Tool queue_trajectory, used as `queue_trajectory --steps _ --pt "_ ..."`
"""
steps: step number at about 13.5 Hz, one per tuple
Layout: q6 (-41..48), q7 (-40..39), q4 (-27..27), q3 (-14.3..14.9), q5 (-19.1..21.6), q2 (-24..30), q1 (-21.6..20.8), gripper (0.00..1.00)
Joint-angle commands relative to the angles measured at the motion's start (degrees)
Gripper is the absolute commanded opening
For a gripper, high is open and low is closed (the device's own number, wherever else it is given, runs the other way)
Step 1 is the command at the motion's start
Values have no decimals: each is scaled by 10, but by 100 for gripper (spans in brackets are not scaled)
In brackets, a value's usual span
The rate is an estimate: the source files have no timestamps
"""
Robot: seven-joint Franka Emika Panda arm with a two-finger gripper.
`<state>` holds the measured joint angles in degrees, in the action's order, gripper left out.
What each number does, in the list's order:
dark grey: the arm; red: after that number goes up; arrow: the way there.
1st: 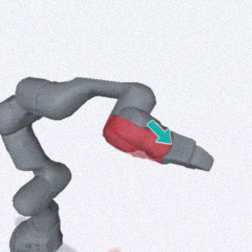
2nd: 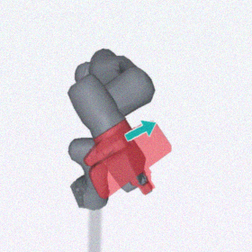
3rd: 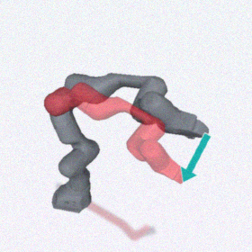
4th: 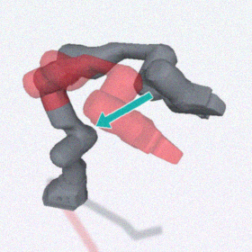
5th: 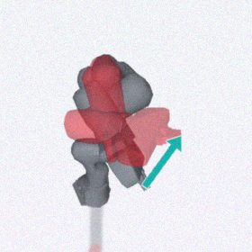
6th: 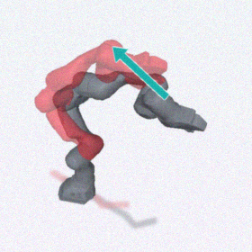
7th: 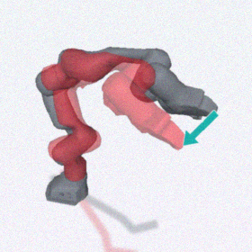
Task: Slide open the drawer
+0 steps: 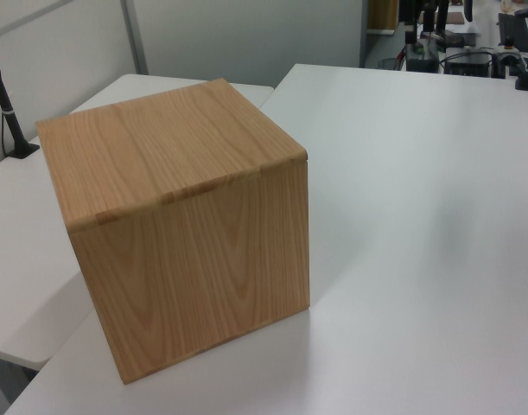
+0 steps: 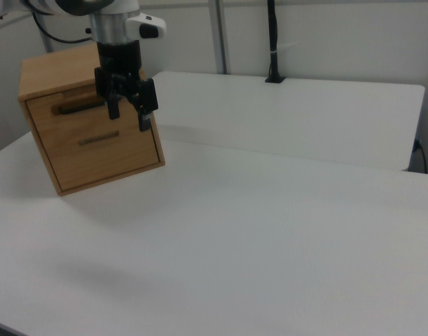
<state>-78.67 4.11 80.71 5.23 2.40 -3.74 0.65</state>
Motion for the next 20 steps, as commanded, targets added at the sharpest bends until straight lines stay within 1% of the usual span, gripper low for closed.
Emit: queue_trajectory --steps 1,9,12,19,20 --pt "-39 -13 14 7 -14 -12 -6 100" --pt "-45 -14 13 1 -20 -18 -13 100" --pt "-46 -17 13 2 -12 -18 -15 100" --pt "-40 -8 16 1 -11 -11 -28 100" --pt "-41 -9 16 1 -13 -11 -35 100"
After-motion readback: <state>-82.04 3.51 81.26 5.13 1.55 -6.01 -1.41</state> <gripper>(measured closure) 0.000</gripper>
